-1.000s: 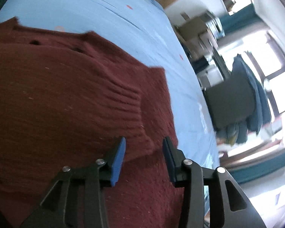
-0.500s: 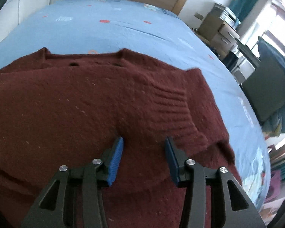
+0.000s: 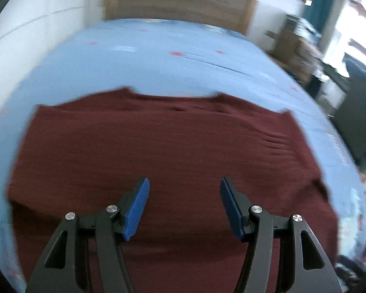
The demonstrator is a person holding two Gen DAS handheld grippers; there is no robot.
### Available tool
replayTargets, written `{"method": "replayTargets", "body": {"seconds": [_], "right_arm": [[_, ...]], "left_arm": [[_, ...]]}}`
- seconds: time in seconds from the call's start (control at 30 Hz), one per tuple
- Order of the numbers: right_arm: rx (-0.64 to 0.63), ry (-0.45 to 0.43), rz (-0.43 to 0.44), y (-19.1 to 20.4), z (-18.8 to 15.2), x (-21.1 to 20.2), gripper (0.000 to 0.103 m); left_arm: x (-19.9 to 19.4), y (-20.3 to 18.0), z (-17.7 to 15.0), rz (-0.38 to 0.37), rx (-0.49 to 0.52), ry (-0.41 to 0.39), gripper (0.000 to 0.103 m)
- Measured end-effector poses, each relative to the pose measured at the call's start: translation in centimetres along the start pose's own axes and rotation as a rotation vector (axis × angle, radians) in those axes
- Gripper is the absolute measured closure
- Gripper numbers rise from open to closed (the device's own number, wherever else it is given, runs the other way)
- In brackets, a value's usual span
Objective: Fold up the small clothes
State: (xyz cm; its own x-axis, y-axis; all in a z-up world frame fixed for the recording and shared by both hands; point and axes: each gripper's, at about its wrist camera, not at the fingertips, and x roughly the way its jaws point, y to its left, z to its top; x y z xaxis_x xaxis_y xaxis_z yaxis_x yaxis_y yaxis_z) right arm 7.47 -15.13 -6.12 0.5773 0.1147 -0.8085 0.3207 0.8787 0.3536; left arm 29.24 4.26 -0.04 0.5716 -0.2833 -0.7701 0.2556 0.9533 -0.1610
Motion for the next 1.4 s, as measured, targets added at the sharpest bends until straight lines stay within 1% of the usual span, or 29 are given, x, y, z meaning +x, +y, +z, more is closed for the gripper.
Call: {"method": "replayTargets", "body": {"seconds": [0.1, 0.13, 0.17, 0.23, 0.37, 0.5, 0.7, 0.93, 1.03, 1.17, 1.27, 1.4], "right_arm": [[-0.004, -0.005, -0.012, 0.2, 0.3, 0.1, 0.036], [-0.006, -0.007, -0.018, 0.3, 0.2, 0.1, 0.036], [-0.008, -0.009, -0.023, 0.4, 0.2, 0.0, 0.036], [-0.009, -0.01, -0.032, 0.5, 0.3, 0.0, 0.036], [-0.021, -0.01, -0.043, 1.0, 0.4, -0.3, 0.036], [-0.043, -0.019, -0.046, 1.9, 0.6, -1.0, 0.036], [-0.065, -0.028, -0.048, 2.6, 0.3, -2.5, 0.034], [-0.071, -0.017, -0.024, 3.6, -1.0, -4.0, 0.033], [-0.072, -0.009, -0.022, 4.0, -1.7, -4.5, 0.033], [-0.083, -0.002, -0.033, 4.6, -2.7, -5.4, 0.033], [-0.085, 0.002, -0.039, 4.8, -3.1, -6.0, 0.033], [-0.065, 0.014, -0.052, 4.4, -3.5, -6.2, 0.033]], "left_arm": [[0.0, 4.7, -0.3, 0.134, -0.046, -0.007, 0.048], [0.1, 5.4, -0.5, 0.151, -0.057, -0.001, 0.048], [0.5, 6.7, -1.0, 0.166, -0.084, 0.023, 0.048], [0.8, 7.4, -1.7, 0.139, -0.102, 0.042, 0.048], [-0.4, 5.7, -2.5, 0.113, -0.054, 0.038, 0.046], [-2.6, 5.6, -3.9, 0.085, -0.082, 0.04, 0.046], [-6.4, 5.4, -7.5, 0.127, -0.072, 0.056, 0.045], [-10.5, 5.4, -10.5, 0.17, -0.064, 0.06, 0.039], [-12.4, 5.3, -11.5, 0.186, -0.057, 0.047, 0.038], [-14.7, 5.4, -12.6, 0.201, -0.055, 0.026, 0.032], [-15.2, 5.6, -13.4, 0.199, -0.062, 0.029, 0.032], [-15.0, 6.5, -14.7, 0.183, -0.101, 0.055, 0.032]]}}
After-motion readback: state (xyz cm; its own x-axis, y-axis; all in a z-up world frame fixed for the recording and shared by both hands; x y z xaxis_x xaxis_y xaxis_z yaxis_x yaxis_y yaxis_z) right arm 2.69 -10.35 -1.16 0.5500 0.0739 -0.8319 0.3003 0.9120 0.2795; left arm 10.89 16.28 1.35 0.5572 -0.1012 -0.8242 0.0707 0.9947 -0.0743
